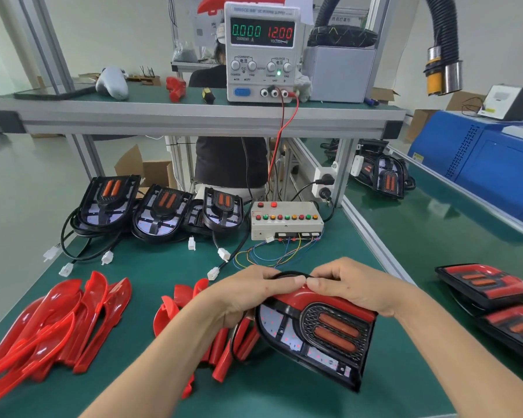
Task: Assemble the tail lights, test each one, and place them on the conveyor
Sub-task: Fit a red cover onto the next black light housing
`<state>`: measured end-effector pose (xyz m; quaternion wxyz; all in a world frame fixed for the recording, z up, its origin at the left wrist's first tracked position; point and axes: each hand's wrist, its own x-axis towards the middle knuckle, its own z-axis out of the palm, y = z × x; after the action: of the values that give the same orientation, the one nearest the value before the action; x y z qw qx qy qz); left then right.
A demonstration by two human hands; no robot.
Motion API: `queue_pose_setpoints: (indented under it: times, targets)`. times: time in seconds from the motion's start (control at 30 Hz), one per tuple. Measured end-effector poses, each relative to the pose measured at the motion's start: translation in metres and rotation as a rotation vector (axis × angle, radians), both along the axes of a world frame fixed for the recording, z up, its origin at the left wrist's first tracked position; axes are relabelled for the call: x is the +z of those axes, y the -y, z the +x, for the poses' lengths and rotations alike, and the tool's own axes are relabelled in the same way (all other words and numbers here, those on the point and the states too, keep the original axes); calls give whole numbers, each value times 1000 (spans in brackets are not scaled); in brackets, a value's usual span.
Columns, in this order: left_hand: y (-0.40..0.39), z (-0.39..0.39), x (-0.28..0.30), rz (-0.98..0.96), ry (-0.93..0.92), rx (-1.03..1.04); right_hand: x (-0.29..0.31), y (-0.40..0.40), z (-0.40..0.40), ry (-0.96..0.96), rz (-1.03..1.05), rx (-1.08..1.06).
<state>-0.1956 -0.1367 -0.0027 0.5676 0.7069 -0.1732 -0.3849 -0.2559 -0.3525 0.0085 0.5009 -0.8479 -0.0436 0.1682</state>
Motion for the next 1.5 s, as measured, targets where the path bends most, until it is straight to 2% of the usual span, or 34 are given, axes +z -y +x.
queue_pose_setpoints:
  times: [0.17, 0.3, 0.67, 0.87, 1.1, 1.27, 1.5]
  targets:
    - [-6, 6, -14, -99, -6, 98, -1, 18, -7, 68, 33, -137]
    - [-12, 10, -16, -219, -62, 191, -22, 34, -34, 83, 224, -347]
    - [6, -20, -26, -410, -102, 378, -38, -19, -39, 189, 491, -743]
    - [4, -29, -34, -454, -114, 393, -40, -22, -39, 185, 488, -745]
    - [9, -38, -39, -490, -17, 480, -42, -24, -39, 201, 449, -758]
    - [11, -38, -37, -490, 35, 462, -46, -23, -41, 236, 404, -784]
    - [11, -38, -36, -445, 6, 431, -49, -17, -42, 211, 392, -805]
